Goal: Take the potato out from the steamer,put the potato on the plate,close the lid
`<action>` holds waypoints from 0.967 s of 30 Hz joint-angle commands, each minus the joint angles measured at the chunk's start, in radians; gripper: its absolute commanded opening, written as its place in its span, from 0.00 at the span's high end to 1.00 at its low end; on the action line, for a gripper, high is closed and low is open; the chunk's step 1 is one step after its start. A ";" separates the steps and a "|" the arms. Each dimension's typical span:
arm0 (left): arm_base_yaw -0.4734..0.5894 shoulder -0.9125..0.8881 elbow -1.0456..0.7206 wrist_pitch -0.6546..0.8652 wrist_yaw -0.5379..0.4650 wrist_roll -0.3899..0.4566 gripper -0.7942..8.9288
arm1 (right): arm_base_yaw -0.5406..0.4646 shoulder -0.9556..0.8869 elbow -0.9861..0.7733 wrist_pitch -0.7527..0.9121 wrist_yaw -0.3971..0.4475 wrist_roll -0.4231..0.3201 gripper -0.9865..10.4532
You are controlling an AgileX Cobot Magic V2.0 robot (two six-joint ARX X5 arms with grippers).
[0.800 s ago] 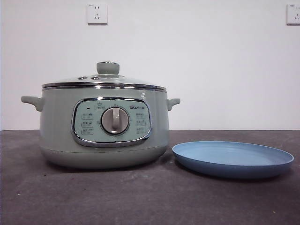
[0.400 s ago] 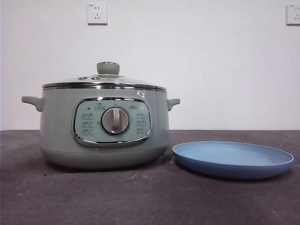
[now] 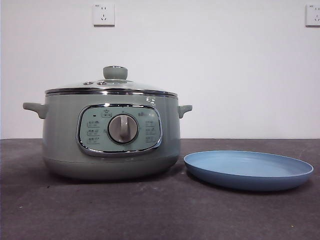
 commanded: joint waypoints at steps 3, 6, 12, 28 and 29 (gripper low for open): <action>0.000 0.040 0.050 -0.083 0.012 0.109 0.93 | 0.021 0.062 0.052 -0.095 -0.009 -0.117 0.92; 0.000 0.048 0.063 -0.095 0.007 0.117 0.92 | 0.025 0.080 0.052 -0.098 -0.009 -0.116 0.92; 0.000 0.048 0.064 -0.095 0.003 0.117 0.45 | 0.025 0.085 0.052 -0.096 -0.009 -0.114 0.72; -0.001 0.049 0.068 -0.053 -0.067 0.116 0.26 | 0.025 0.085 0.052 -0.095 -0.009 -0.089 0.34; -0.004 0.049 0.068 -0.037 -0.076 0.116 0.26 | 0.025 0.085 0.052 -0.095 -0.009 -0.089 0.34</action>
